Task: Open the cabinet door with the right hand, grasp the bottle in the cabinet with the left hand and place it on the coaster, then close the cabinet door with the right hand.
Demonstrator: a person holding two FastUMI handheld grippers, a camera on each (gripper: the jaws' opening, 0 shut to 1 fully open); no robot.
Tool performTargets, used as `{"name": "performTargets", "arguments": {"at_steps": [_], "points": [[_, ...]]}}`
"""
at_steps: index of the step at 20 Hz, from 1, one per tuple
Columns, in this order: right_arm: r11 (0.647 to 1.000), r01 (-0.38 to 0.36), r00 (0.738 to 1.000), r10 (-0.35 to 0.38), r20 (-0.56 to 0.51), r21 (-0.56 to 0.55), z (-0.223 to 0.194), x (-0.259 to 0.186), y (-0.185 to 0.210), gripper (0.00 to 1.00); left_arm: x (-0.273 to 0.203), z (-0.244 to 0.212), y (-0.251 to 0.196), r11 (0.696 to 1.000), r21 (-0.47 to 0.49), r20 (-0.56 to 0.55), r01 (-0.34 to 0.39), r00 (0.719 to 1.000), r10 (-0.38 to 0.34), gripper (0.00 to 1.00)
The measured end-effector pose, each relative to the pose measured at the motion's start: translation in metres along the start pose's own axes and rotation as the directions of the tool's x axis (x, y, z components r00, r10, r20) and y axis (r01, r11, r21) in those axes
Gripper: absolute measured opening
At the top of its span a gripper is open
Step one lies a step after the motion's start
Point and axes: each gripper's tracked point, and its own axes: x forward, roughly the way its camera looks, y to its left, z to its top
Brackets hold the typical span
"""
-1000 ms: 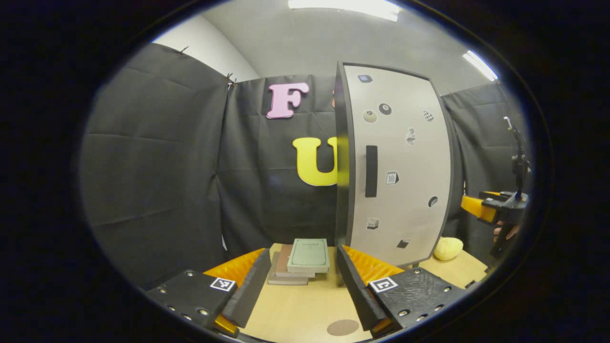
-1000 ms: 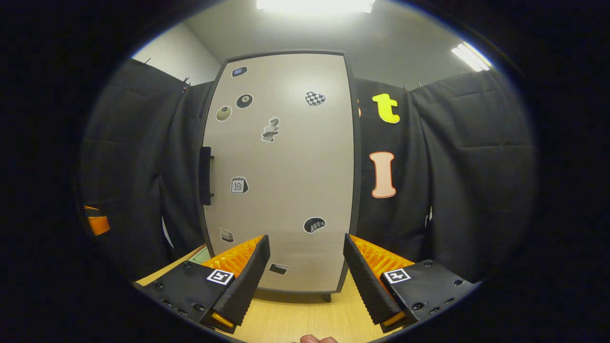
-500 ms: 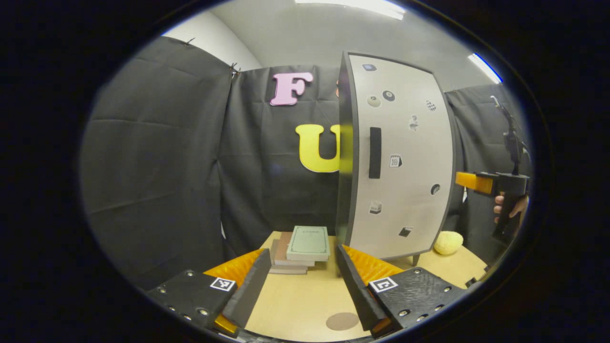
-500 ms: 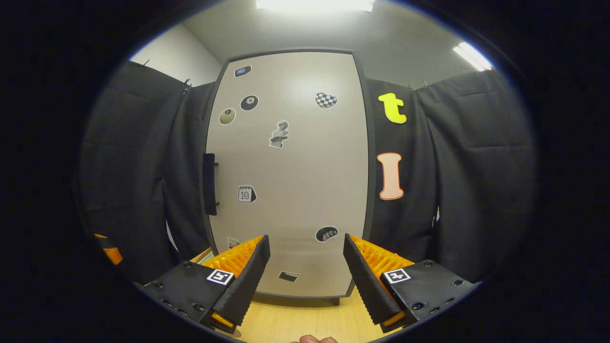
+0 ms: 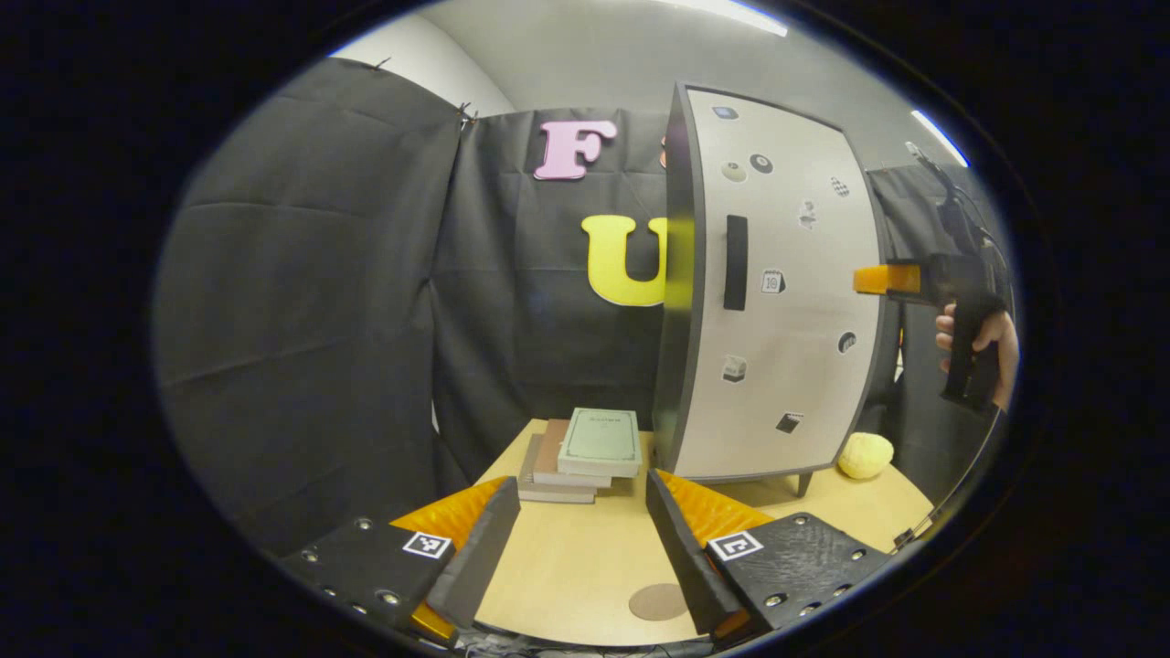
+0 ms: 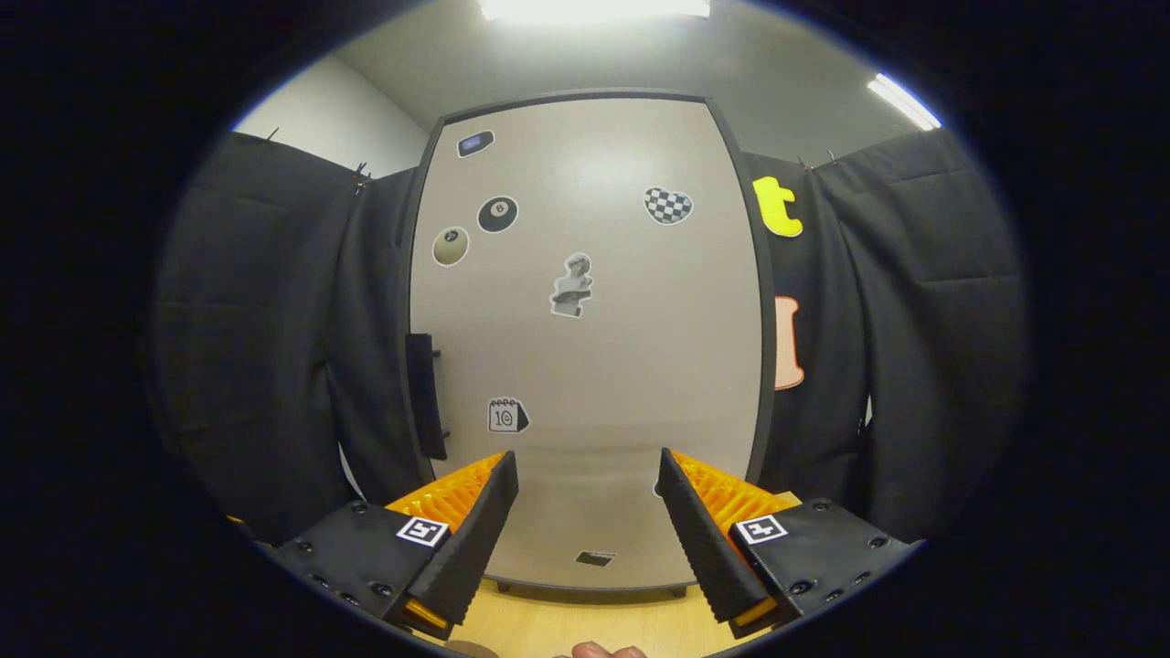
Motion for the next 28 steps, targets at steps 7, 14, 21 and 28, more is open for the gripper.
{"name": "performTargets", "arguments": {"at_steps": [7, 14, 21, 28], "points": [[0.998, -0.053, 0.998, 0.052, 0.035, 0.025, 0.038, 0.041, 0.047, 0.98, -0.004, -0.025, 0.014, 0.999, -0.048, -0.044, -0.018, 0.999, 0.016, 0.86], [0.993, -0.118, 0.993, 0.118, 0.011, 0.028, 0.039, 0.073, 0.109, 0.98, -0.013, -0.048, 0.045, 0.994, -0.08, -0.082, -0.08, 0.994, 0.073, 0.83], [0.995, -0.099, 0.994, 0.099, -0.05, 0.018, 0.018, 0.1, 0.136, 0.98, -0.024, -0.069, 0.079, 0.98, -0.133, -0.113, -0.15, 0.984, 0.135, 0.83], [0.995, -0.07, 0.989, 0.078, -0.125, 0.065, -0.002, 0.12, 0.149, 0.83, -0.029, -0.078, 0.094, 0.972, -0.127, -0.133, -0.196, 0.975, 0.179, 0.87]]}}
